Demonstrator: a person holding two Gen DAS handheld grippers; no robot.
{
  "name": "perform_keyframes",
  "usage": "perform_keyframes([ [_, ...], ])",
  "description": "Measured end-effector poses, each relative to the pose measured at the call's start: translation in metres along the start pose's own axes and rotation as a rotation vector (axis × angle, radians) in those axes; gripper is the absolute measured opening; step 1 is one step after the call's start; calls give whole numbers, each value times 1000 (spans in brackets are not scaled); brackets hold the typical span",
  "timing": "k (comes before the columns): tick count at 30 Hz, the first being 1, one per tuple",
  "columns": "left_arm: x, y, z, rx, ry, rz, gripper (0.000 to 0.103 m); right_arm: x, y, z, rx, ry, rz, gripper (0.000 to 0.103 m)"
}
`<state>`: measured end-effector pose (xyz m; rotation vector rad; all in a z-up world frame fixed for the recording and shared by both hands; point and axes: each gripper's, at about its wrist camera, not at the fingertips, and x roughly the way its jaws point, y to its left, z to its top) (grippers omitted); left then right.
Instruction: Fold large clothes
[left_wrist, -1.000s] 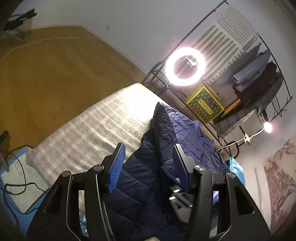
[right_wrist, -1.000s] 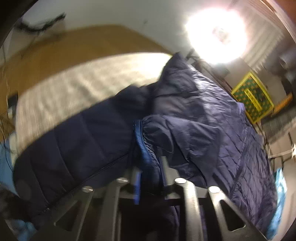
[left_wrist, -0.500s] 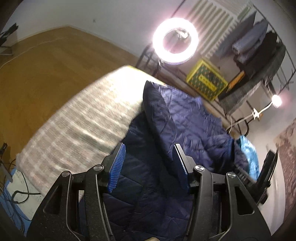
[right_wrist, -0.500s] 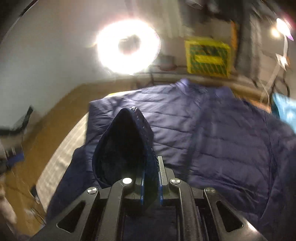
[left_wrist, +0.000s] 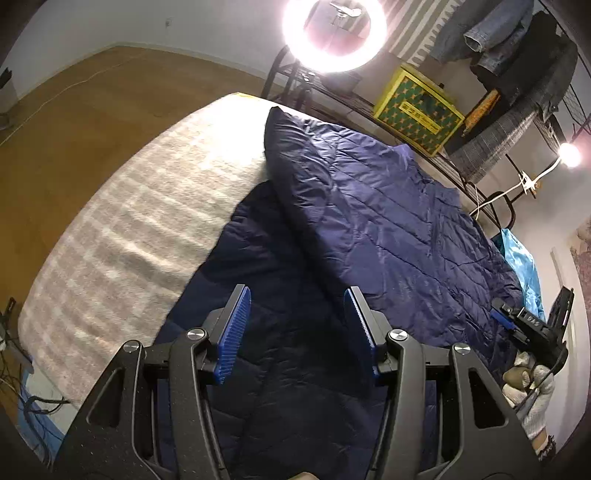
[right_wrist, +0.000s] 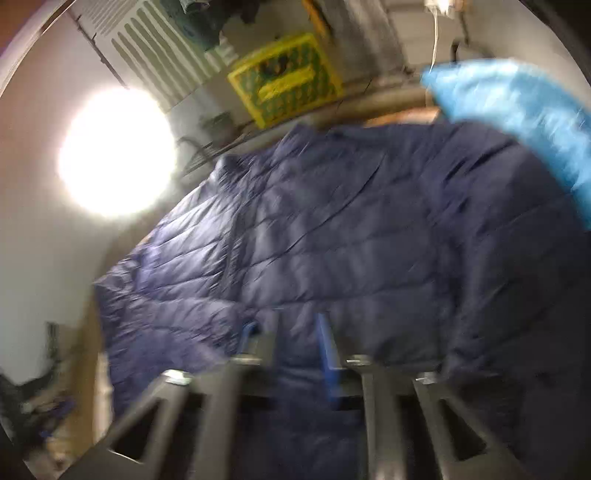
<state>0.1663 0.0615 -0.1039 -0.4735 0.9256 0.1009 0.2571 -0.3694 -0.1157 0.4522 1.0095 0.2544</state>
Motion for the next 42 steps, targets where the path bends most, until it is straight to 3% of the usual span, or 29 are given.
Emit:
perform_keyframes([
  [2,5,-7,1,23,2,4,53,6,8,-3,-13,46,71,53],
  [4,10,-11,4,43,8,5,53,19,23,-10,-54,115,119,53],
  [8,16,-12,14,54,2,20,53,47,45,-26,-132,226,79,52],
  [10,18,-8,22,42,-5,24,53,58,47,-29,-132,250,61,44],
  [11,19,-4,25,40,-11,30,53,61,47,-31,-130,251,61,30],
  [12,20,-1,30,44,-22,41,53,64,48,-31,-130,247,47,16],
  [14,25,4,36,55,-35,61,53,64,53,-28,-153,208,23,4],
  [16,33,10,44,60,-36,60,53,56,61,-17,-198,147,3,2],
  [19,43,16,54,63,-41,64,53,27,73,3,-291,-10,-31,2],
  [24,68,15,74,77,-48,56,53,5,52,36,-289,-161,-133,2],
  [30,114,0,88,122,-15,60,53,23,26,52,-291,-168,-192,2],
  [36,142,-19,83,184,23,106,53,37,18,71,-234,-201,-164,2],
  [42,151,-31,78,209,31,118,53,62,-6,69,-186,-116,-275,2],
])
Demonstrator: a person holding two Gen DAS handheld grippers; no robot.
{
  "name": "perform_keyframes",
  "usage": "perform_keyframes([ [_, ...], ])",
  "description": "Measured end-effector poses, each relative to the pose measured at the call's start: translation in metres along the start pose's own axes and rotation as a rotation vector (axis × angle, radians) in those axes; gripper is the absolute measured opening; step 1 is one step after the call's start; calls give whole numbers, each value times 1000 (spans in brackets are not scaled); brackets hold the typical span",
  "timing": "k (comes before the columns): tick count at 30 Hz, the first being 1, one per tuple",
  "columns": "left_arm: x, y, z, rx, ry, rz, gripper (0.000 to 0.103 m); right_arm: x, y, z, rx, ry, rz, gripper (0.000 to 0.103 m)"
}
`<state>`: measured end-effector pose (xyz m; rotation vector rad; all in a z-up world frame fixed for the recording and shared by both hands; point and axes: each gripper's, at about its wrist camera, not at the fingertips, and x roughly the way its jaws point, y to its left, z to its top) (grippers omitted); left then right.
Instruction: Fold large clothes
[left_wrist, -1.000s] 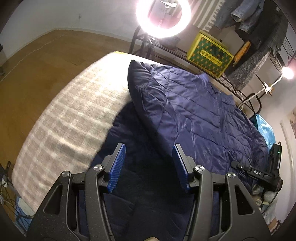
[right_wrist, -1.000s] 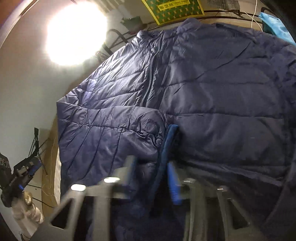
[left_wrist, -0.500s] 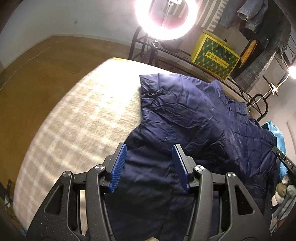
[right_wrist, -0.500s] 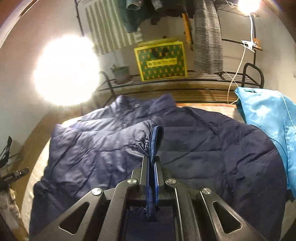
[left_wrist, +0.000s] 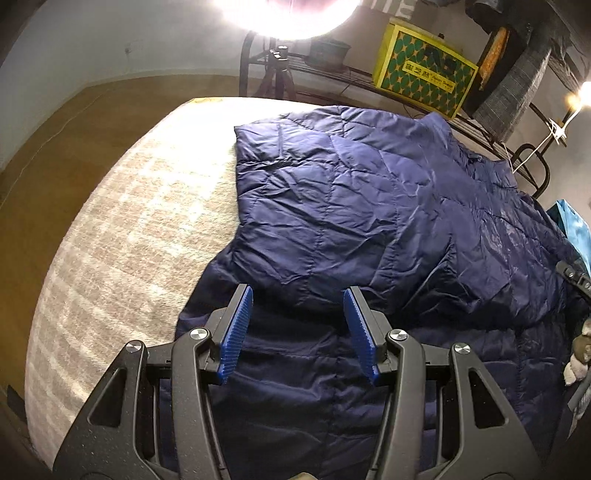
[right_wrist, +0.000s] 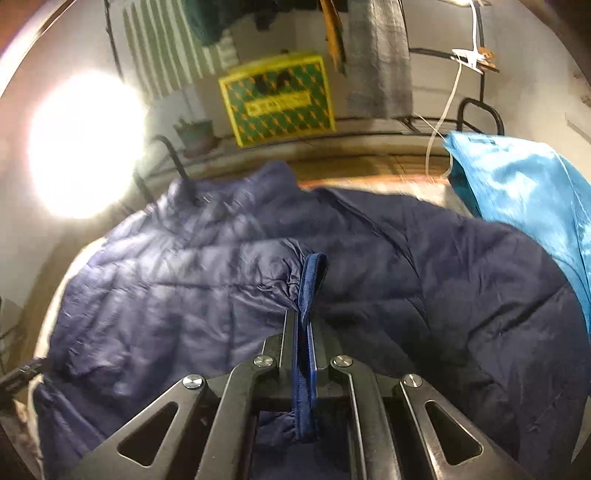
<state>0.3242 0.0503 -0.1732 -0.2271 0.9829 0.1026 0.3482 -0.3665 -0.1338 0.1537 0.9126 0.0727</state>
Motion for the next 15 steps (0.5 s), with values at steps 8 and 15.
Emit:
perform_keyframes([
  [8,-27,-13,1,27,-61,-23,53,21,-3,-12,-46,70,-56,6],
  [15,-74,-20,-2,35,-136,-77,53,-9,0,-5,-56,26,1,34],
])
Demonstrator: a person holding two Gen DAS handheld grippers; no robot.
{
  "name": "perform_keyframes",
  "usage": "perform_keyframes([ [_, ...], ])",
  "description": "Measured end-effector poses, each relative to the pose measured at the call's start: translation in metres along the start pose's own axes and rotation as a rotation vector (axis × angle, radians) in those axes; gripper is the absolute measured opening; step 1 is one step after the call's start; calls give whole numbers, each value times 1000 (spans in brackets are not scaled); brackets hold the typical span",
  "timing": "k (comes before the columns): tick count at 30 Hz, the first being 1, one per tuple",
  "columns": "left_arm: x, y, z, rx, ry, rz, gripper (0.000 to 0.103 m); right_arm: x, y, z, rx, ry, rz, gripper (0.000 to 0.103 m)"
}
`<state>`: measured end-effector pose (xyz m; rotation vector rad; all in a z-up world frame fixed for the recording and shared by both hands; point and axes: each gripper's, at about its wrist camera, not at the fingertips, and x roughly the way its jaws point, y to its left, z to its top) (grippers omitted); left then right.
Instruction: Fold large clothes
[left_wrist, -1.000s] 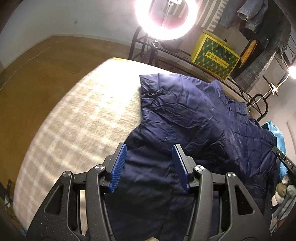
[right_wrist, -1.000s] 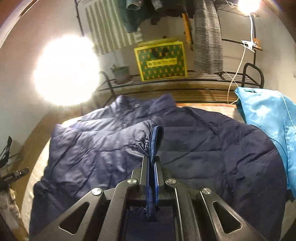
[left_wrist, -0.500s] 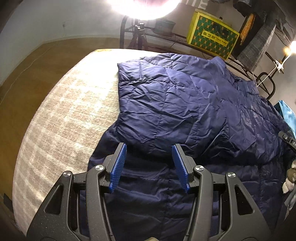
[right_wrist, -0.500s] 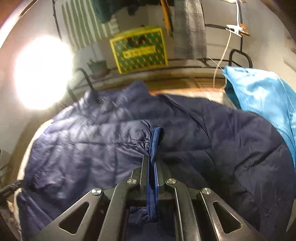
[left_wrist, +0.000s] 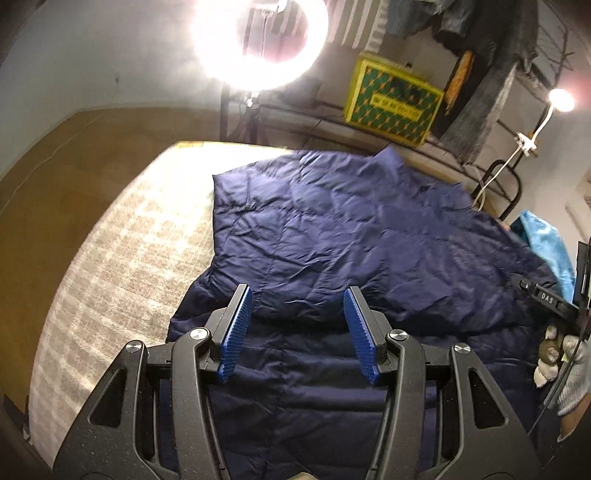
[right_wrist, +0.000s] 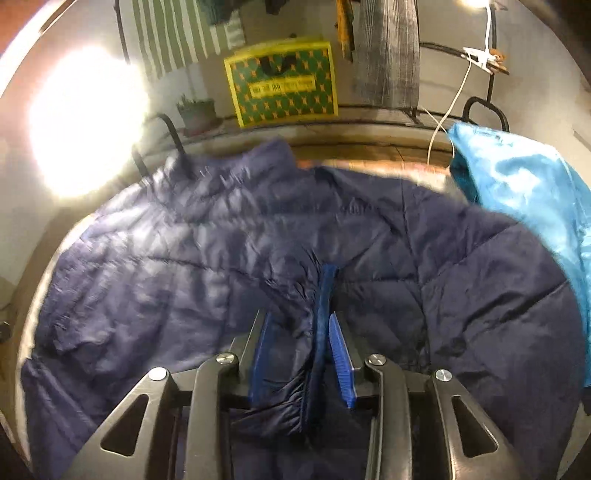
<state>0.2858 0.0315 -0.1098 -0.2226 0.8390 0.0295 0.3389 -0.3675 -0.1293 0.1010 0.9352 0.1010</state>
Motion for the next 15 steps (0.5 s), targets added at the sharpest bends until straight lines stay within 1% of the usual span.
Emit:
perform_keyframes([
  [1,-6,-3,1,6,-10,-3,53,-11,0,3,2,-19,12,35],
  [2,-12,-3,1,9,-20,-7,53,-25,-1,5,2,-44,22,39],
  [3,-18,-4,1,10,-29,-11,53,-35,-2,7,0,-63,26,48],
  [5,-32,-6,0,6,-44,-19,53,-62,-4,8,0,-112,35,55],
  [7,-46,-7,0,-15,-56,-30,53,-83,-6,6,-9,-140,33,55],
  [10,-66,-12,-3,-35,-49,-59,53,-112,-14,0,11,-162,38,55],
  [12,-82,-20,-6,-23,-57,-78,53,-132,-21,-7,29,-178,41,55],
  [15,-108,-37,-14,22,-84,-93,53,-163,-31,-23,46,-203,40,56],
])
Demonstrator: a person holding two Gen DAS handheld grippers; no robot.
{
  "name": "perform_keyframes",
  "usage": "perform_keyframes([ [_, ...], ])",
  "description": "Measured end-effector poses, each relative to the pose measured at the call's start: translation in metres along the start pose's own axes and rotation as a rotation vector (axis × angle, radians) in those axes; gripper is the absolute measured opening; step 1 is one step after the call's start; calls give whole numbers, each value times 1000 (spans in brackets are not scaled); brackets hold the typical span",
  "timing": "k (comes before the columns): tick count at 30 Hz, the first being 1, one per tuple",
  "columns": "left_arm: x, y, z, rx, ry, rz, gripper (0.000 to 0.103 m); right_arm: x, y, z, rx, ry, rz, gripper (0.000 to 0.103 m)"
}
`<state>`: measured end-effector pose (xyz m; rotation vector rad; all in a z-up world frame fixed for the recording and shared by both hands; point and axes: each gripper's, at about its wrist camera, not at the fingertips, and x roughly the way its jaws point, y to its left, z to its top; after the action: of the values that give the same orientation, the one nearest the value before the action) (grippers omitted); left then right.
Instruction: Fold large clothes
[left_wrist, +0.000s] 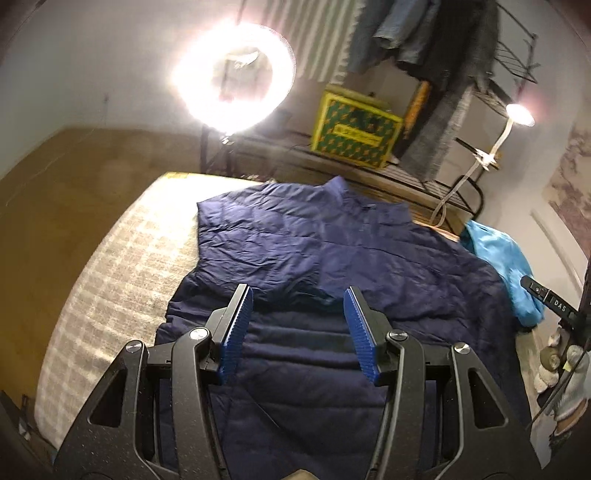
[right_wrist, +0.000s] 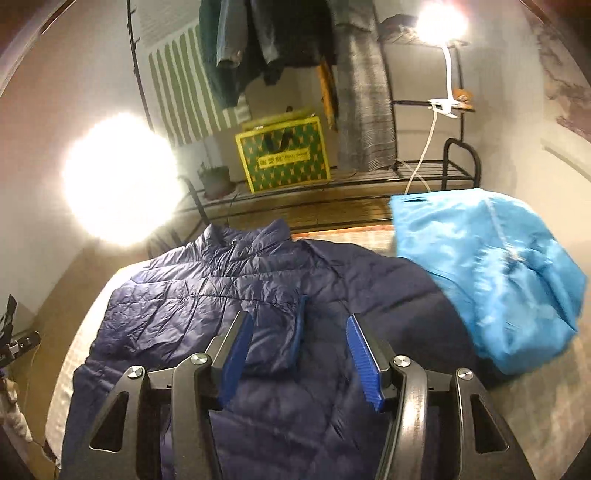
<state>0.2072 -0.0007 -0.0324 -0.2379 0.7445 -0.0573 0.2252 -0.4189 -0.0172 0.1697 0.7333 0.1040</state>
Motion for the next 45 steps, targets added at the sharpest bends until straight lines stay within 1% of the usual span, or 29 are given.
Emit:
perform_keyframes([
  [4,-29,-30,-13,49,-25,-46,53,-49,-17,-17,38,-37,3,57],
  [7,-40,-46,-22,58,-17,-96,53,-81,-28,-30,47,-60,-8,59],
  [9,-46,-60,-28,69,-9,-139,53,-102,-36,-43,46,-76,-20,63],
  [11,-50,-73,-33,89,-4,-161,53,-122,-46,-58,58,-82,-34,67],
  [13,-51,-88,-38,116,3,-181,53,-138,-57,-72,73,-77,-50,67],
  [17,-48,-108,-47,130,27,-213,53,-167,-87,-107,105,-49,-118,67],
  [20,-47,-121,-54,157,34,-223,53,-184,-114,-136,165,-12,-160,68],
  [24,-42,-134,-62,185,50,-230,53,-196,-148,-176,256,57,-194,68],
  [25,-41,-136,-64,189,55,-230,53,-198,-156,-187,277,102,-201,68],
  [27,-39,-139,-67,193,59,-229,53,-202,-174,-208,347,146,-208,68],
  [32,-37,-144,-70,209,58,-224,53,-208,-204,-260,521,223,-179,69],
  [35,-37,-147,-72,218,59,-222,53,-204,-211,-283,599,242,-148,74],
  [36,-36,-147,-72,218,60,-222,53,-202,-211,-288,615,247,-140,77],
  [38,-36,-147,-74,217,64,-224,53,-194,-214,-297,639,253,-139,79],
  [42,-35,-146,-75,222,66,-221,53,-178,-219,-306,643,254,-149,80],
  [43,-35,-145,-75,223,67,-218,53,-173,-222,-310,661,256,-131,80],
  [44,-34,-143,-75,222,68,-215,53,-170,-224,-311,680,258,-107,78],
  [45,-34,-142,-75,220,67,-213,53,-168,-226,-314,708,262,-70,68],
])
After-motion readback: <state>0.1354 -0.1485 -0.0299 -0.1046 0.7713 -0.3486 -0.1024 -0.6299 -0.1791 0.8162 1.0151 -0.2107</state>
